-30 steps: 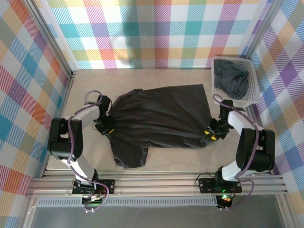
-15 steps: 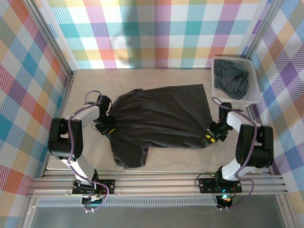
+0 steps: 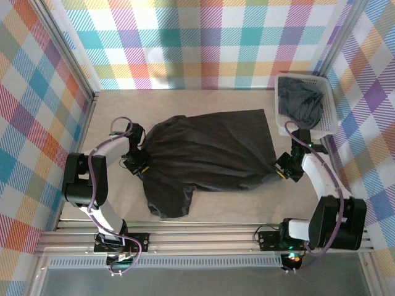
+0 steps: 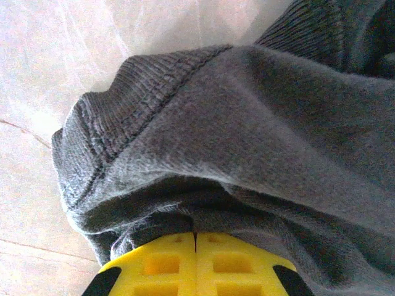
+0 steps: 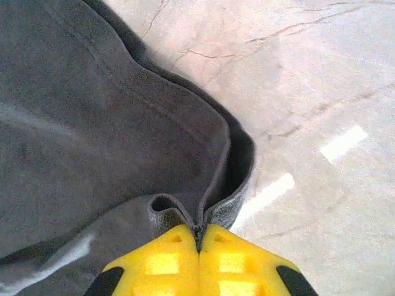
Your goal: Fold and stack the t-shirts
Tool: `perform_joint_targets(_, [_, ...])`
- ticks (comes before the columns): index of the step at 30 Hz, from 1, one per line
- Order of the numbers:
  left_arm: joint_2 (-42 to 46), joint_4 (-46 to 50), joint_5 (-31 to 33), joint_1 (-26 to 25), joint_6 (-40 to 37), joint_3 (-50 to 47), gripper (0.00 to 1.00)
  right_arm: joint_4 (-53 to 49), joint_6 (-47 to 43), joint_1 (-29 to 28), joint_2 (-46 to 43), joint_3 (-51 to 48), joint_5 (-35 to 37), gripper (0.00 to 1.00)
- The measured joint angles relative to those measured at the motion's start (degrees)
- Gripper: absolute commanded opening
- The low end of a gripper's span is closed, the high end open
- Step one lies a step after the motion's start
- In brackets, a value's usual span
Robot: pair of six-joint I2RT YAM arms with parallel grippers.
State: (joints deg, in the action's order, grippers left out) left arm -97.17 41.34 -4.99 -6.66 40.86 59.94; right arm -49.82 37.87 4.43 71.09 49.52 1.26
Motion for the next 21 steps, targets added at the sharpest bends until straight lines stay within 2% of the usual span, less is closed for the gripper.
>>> perform_joint_targets(6, [0.0, 0.0, 0.0, -0.1, 0.0, 0.3, 0.06, -8.3, 4.3, 0.0, -6.8, 0.1, 2.2, 0.0])
perform_joint_targets(11, [0.0, -0.3, 0.0, -0.3, 0.0, 0.3, 0.06, -10.5, 8.3, 0.0, -8.9, -4.4, 0.1, 0.0])
perform_joint_targets(16, [-1.4, -1.1, -0.1, -0.4, 0.0, 0.3, 0.06, -5.9, 10.0, 0.0, 1.9, -10.1, -3.9, 0.0])
perform_joint_targets(21, [-3.9, -0.9, -0.5, 0.1, 0.2, 2.1, 0.05, -2.3, 9.4, 0.0, 14.1, -6.1, -4.8, 0.0])
